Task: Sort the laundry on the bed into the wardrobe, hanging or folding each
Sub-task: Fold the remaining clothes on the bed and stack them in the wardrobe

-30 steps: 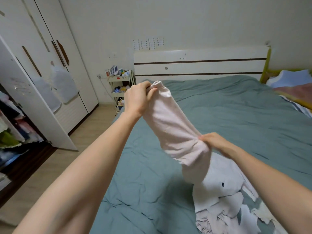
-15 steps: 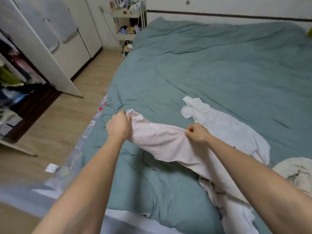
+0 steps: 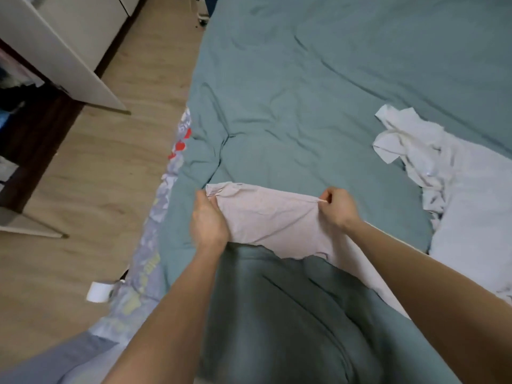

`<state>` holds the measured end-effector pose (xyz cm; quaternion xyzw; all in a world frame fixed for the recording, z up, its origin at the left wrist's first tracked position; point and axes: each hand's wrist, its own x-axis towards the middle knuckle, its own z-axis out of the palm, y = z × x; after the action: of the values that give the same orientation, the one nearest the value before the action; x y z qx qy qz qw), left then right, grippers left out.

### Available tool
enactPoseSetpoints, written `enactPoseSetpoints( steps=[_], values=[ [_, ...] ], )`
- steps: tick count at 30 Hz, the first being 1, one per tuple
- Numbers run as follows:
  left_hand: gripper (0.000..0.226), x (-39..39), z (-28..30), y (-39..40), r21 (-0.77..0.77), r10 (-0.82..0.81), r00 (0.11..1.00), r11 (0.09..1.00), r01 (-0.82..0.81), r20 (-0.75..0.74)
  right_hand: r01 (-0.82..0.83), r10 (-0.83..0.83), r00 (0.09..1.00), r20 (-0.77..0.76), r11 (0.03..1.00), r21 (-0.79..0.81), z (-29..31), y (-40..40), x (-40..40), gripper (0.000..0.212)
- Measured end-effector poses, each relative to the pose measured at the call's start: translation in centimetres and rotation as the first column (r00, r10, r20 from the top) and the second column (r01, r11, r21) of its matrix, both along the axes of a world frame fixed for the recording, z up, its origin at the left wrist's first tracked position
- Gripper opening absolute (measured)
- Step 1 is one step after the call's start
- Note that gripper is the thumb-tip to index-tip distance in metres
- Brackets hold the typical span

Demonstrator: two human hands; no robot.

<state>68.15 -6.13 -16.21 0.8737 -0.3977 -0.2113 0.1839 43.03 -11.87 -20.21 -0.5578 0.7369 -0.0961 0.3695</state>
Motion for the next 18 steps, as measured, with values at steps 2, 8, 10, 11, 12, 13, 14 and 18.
enactPoseSetpoints(
  steps=[2, 8, 10, 11, 12, 13, 14, 18],
  values=[
    [0.025, 1.5, -1.4, -3.1, -0.026, -0.028, 1.000, 0.999, 0.028, 0.010, 0.036, -0.035, 0.999, 0.020, 0.998, -0.042, -1.3, -2.3, 1.2, 0.015],
    [0.027, 3.9, -5.6, -10.5, -0.072, -0.122, 0.990, 0.989, 0.127, 0.077, 0.036, -0.043, 0.998, -0.048, 0.989, -0.144, -4.5, -6.6, 2.3, 0.012],
    [0.025, 4.2, -7.0, -12.3, -0.131, -0.125, 0.991, 0.983, 0.130, 0.051, 0.043, -0.056, 0.996, -0.069, 0.983, -0.177, -5.6, -7.2, 2.2, 0.014],
    [0.027, 4.3, -7.6, -12.8, -0.162, -0.118, 0.992, 0.979, 0.123, 0.037, 0.055, -0.067, 0.996, -0.058, 0.981, -0.186, -6.0, -7.2, 2.2, 0.014],
    [0.029, 4.2, -8.1, -12.9, -0.187, -0.113, 0.993, 0.975, 0.117, 0.030, 0.059, -0.069, 0.997, -0.045, 0.979, -0.193, -6.2, -6.9, 2.2, 0.015],
    [0.030, 3.9, -8.5, -12.5, -0.200, -0.127, 0.991, 0.971, 0.130, 0.029, 0.042, -0.053, 0.997, -0.049, 0.975, -0.216, -6.2, -6.3, 2.3, 0.016],
    [0.028, 3.5, -8.9, -11.7, -0.212, -0.178, 0.984, 0.961, 0.180, 0.030, -0.003, -0.018, 0.997, -0.076, 0.963, -0.268, -6.0, -5.4, 2.5, 0.017],
    [0.026, 1.8, -10.7, -5.7, -0.347, -0.582, 0.813, 0.757, 0.554, 0.027, -0.256, 0.247, 0.966, -0.081, 0.854, -0.453, -4.3, 0.7, 4.3, 0.015]
  ],
)
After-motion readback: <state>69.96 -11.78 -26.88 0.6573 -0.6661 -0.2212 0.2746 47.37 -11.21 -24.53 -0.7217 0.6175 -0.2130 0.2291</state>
